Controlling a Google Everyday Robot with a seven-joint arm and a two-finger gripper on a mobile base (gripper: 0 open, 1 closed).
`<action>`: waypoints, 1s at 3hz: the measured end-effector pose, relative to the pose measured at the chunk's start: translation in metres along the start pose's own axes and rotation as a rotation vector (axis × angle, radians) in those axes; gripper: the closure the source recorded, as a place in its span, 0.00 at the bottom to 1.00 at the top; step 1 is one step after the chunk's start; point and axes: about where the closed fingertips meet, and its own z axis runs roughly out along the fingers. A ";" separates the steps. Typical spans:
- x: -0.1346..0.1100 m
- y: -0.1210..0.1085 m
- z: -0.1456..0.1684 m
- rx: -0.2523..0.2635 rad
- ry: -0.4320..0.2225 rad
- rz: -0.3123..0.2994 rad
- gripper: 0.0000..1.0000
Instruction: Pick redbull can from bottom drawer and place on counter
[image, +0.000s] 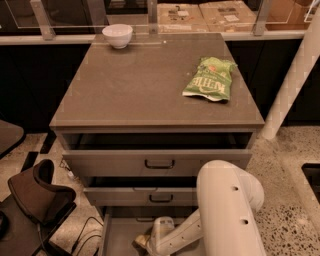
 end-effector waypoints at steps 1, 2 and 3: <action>-0.001 -0.003 0.010 0.010 0.006 0.005 0.16; -0.001 -0.005 0.018 0.018 0.029 0.005 0.39; 0.009 -0.001 0.025 0.029 0.056 0.011 0.62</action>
Offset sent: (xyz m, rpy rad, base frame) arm 0.0083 0.0129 -0.0234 -0.0152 -0.0710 -0.0159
